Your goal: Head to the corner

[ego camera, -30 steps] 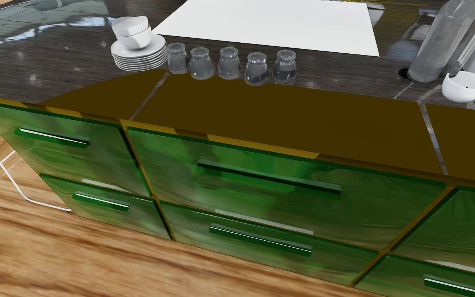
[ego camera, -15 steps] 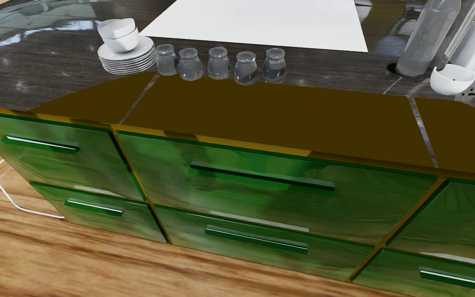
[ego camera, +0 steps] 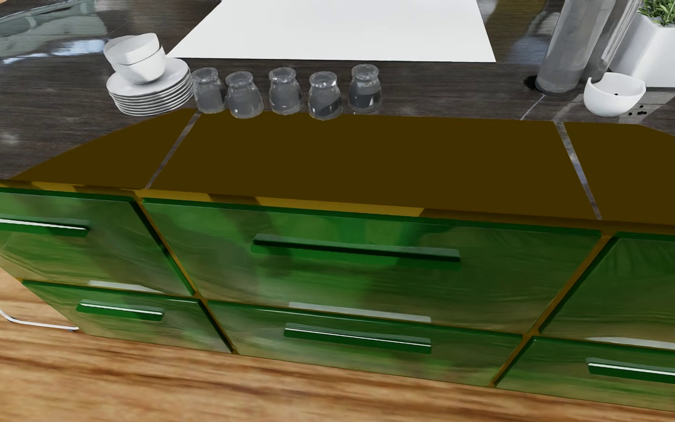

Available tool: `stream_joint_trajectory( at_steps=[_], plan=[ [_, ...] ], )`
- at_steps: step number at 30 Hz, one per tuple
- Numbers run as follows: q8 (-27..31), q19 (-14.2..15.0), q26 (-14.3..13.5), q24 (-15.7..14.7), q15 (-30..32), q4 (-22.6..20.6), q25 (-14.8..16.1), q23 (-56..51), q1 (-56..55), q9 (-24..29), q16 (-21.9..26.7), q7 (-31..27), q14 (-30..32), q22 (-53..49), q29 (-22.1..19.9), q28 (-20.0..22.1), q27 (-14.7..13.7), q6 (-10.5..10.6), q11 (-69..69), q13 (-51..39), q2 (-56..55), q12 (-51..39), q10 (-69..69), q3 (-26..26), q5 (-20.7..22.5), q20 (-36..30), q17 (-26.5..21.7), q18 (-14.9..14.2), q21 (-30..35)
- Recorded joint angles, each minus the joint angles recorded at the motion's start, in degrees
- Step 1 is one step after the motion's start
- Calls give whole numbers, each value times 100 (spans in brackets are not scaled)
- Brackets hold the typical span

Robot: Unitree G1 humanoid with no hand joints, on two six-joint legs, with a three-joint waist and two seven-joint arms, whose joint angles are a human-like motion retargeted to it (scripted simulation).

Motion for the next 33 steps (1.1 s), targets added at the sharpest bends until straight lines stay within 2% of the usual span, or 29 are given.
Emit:
stream_joint_trajectory(
  at_steps=[2, 9, 10, 15, 19, 22, 26, 30, 33],
  plan=[
    [0, 0, 0, 0, -6, 13, 0, -40, 89, 34, -3, 0, 10, 10, 0, 0, 0, 40, -5, 46, 62, -6, -61, 9, 21, -50, -16, 0, -43],
    [0, 0, 0, 0, -16, -14, 0, -6, 44, -18, 53, 0, 6, -34, 0, 0, 0, -12, 6, 17, 15, -23, -40, 18, -9, -180, -19, 0, 23],
    [0, 0, 0, 0, -20, 9, 0, -24, 113, 16, 26, 0, -3, -13, 0, 0, 0, 6, 2, 33, 78, 4, -53, 39, 29, -31, -14, 0, 12],
    [0, 0, 0, 0, -1, -26, 0, -21, 12, -21, 62, 0, -56, -64, 0, 0, 0, -37, 19, 28, 20, -5, 42, -61, -24, -182, -19, 0, 18],
    [0, 0, 0, 0, 25, -23, 0, -51, 6, -5, 40, 0, -57, -85, 0, 0, 0, -61, 20, 48, 7, 75, 26, -165, -33, -18, -57, 0, -40],
    [0, 0, 0, 0, 36, -39, 0, -21, -38, 23, 47, 0, -82, -175, 0, 0, 0, -2, 13, -57, -8, 158, 76, -338, -34, -89, -107, 0, -2],
    [0, 0, 0, 0, 29, -6, 0, 57, -73, 71, 10, 0, -83, -218, 0, 0, 0, 190, 7, -287, -34, 198, 84, -680, -20, -451, -221, 0, 98],
    [0, 0, 0, 0, -21, -6, 0, 96, 24, 174, -6, 0, -61, -325, 0, 0, 0, 309, 32, -406, -10, 271, 30, -863, 2, -463, -247, 0, -15],
    [0, 0, 0, 0, -14, 101, 0, 88, -75, 224, -12, 0, -71, -433, 0, 0, 0, 475, 26, -478, -73, 274, 99, -1036, 113, -325, -324, 0, -26]
  ],
)
